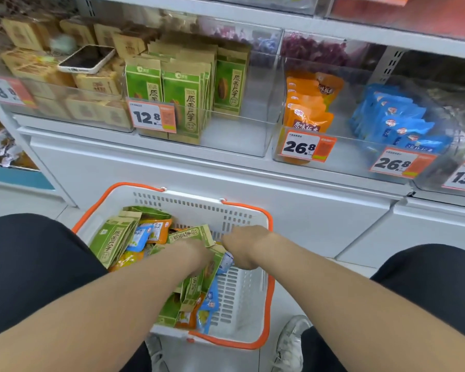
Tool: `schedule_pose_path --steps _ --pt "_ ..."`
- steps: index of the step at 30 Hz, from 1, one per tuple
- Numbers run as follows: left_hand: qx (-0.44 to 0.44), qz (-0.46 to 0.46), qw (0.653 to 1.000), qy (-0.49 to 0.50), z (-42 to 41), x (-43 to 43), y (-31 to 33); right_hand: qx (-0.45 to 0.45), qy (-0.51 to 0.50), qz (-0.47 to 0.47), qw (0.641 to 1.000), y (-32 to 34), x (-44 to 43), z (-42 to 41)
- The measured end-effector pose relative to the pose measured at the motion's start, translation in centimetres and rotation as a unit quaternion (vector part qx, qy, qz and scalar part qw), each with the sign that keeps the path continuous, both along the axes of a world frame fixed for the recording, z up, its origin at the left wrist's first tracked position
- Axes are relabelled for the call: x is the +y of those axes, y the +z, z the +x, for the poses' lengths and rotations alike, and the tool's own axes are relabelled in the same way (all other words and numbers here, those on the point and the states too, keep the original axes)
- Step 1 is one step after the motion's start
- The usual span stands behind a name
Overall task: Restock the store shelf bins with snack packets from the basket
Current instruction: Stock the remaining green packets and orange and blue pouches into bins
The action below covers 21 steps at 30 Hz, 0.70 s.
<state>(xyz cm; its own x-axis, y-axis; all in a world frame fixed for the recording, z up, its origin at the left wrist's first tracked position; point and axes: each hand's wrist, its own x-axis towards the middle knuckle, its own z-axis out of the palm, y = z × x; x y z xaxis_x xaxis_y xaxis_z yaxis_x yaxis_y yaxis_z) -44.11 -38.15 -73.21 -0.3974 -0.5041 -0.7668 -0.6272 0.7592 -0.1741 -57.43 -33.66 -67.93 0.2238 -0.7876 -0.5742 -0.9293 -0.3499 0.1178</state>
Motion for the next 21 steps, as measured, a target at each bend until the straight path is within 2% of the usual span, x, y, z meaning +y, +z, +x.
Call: schedule_pose_path --steps 4,7,12,18,21 --pt "-0.013 0.044 0.998 0.036 -0.6 0.2 -1.0 -0.005 -0.007 0.011 1.000 -0.5 -0.7 -1.0" --pt "0.002 0.063 0.998 0.024 -0.9 -1.0 -2.4 -0.008 -0.006 0.010 1.000 -0.6 -1.3 -1.3" --pt "0.085 -0.011 0.996 -0.015 -1.9 -1.6 -1.9 -0.006 -0.004 0.017 1.000 -0.5 -2.1 -1.4" --pt "0.109 -0.091 0.988 -0.068 -1.7 -1.2 -1.2 -0.018 -0.022 0.024 0.999 0.9 -2.5 -1.8" --pt "0.146 -0.097 0.984 -0.037 -1.3 -1.5 -0.2 -0.015 -0.035 0.028 0.999 1.6 -2.5 -1.8"
